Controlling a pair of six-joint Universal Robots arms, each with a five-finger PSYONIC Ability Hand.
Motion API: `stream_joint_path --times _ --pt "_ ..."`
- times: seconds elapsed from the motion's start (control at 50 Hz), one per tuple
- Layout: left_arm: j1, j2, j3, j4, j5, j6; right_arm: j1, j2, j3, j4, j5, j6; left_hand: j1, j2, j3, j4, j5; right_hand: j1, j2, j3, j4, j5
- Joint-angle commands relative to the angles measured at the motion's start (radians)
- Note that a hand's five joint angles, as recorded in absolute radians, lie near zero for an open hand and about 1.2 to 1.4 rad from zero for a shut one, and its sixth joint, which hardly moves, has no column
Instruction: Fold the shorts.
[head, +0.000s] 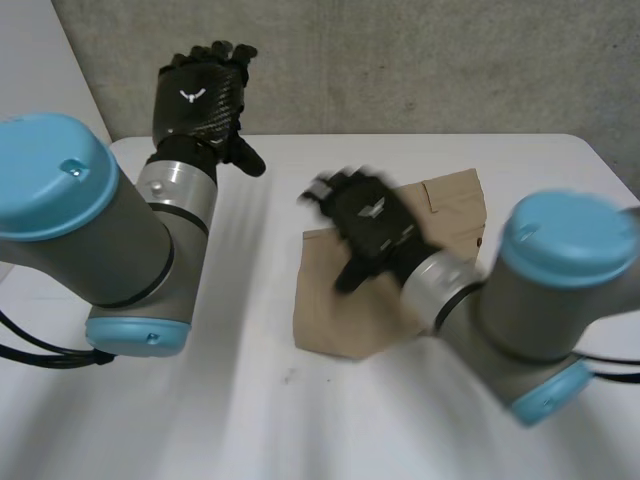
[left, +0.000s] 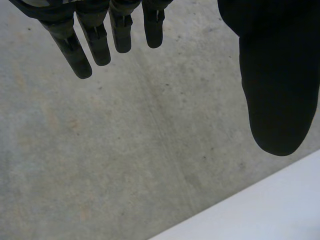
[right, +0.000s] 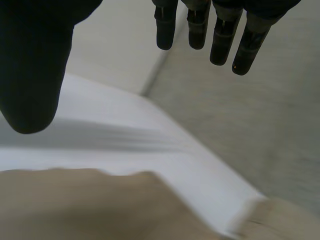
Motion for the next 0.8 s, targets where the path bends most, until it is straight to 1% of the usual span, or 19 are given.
stream_joint_path --times 0.02,0.04,0.06,0.12,0.14,0.2,0.22,0.26,0.28,0.34,0.36,0.56,0.64,0.7,0.72,0.74,0.8 --pt "-0.012 -0.018 -0.011 -0.015 -0.001 -0.004 -0.185 -0.027 -0.089 0.038 0.202 0.042 0.008 -0.006 -0.023 -0.008 -0.020 -0.032 -0.051 -0.039 -0.065 -0.073" --pt "-0.015 -0.020 -0.014 -0.015 -0.001 -0.006 -0.197 -0.009 -0.109 0.055 0.204 0.042 0.008 -0.006 -0.023 -0.008 -0.020 -0.022 -0.041 -0.029 -0.055 -0.063" --pt "-0.017 -0.021 -0.017 -0.015 -0.001 -0.006 -0.224 0.037 -0.158 0.096 0.202 0.045 0.008 -0.006 -0.023 -0.008 -0.020 0.083 0.064 0.076 0.050 0.042" --pt "-0.017 -0.035 -0.023 -0.015 -0.001 -0.015 -0.255 0.114 -0.244 0.164 0.190 0.064 0.008 -0.006 -0.023 -0.008 -0.020 0.134 0.115 0.127 0.101 0.093" --pt "-0.017 -0.038 -0.023 -0.015 -0.001 -0.016 -0.264 0.158 -0.301 0.206 0.180 0.096 0.008 -0.006 -0.023 -0.008 -0.020 0.134 0.115 0.127 0.101 0.093" --pt "-0.017 -0.053 -0.025 -0.017 -0.003 -0.018 -0.271 0.203 -0.370 0.248 0.158 0.186 0.008 -0.006 -0.023 -0.008 -0.020 0.134 0.115 0.127 0.101 0.093" --pt "-0.017 -0.055 -0.026 -0.017 -0.003 -0.018 -0.271 0.230 -0.417 0.268 0.132 0.279 0.008 -0.006 -0.023 -0.008 -0.020 0.140 0.121 0.133 0.107 0.099" --pt "-0.017 -0.057 -0.031 -0.017 -0.003 -0.019 -0.271 0.255 -0.447 0.276 0.101 0.347 0.008 -0.006 -0.023 -0.008 -0.020 0.143 0.124 0.136 0.110 0.102" --pt "-0.017 -0.058 -0.034 -0.018 -0.003 -0.019 -0.269 0.279 -0.474 0.276 0.066 0.410 0.008 -0.006 -0.023 -0.008 -0.020 0.158 0.138 0.150 0.125 0.116" --pt "-0.014 -0.060 -0.039 -0.018 -0.001 -0.018 -0.268 0.315 -0.517 0.276 0.012 0.467 0.008 -0.006 -0.023 -0.008 -0.020 0.202 0.182 0.194 0.169 0.160" --pt "-0.013 -0.060 -0.039 -0.017 -0.001 -0.018 -0.266 0.339 -0.552 0.279 -0.009 0.484 0.008 -0.006 -0.023 -0.008 -0.020 0.251 0.232 0.244 0.218 0.210" --pt "-0.007 -0.061 -0.039 -0.017 -0.001 -0.018 -0.234 0.530 -0.755 0.337 -0.012 0.489 0.008 -0.006 -0.023 -0.008 -0.020 0.352 0.332 0.344 0.318 0.310" --pt "-0.009 -0.061 -0.042 -0.017 -0.001 -0.018 -0.226 0.576 -0.783 0.355 -0.003 0.484 0.008 -0.006 -0.023 -0.008 -0.020 0.355 0.335 0.347 0.321 0.313" --pt "-0.009 -0.063 -0.040 -0.017 -0.001 -0.018 -0.215 0.593 -0.786 0.355 0.000 0.483 0.008 -0.006 -0.023 -0.008 -0.020 0.410 0.391 0.403 0.377 0.369" --pt "-0.007 -0.063 -0.042 -0.017 -0.001 -0.018 -0.214 0.596 -0.787 0.355 0.000 0.483 0.008 -0.006 -0.023 -0.008 -0.020 0.451 0.431 0.444 0.418 0.410" --pt "-0.007 -0.064 -0.040 -0.017 -0.001 -0.018 -0.209 0.603 -0.790 0.355 -0.002 0.481 0.008 -0.006 -0.023 -0.008 -0.020 0.678 0.659 0.671 0.645 0.637" --pt "-0.007 -0.070 -0.040 -0.017 -0.001 -0.018 -0.203 0.603 -0.790 0.355 -0.002 0.470 0.008 -0.006 -0.023 -0.008 -0.020 1.189 1.169 1.181 1.156 1.147"
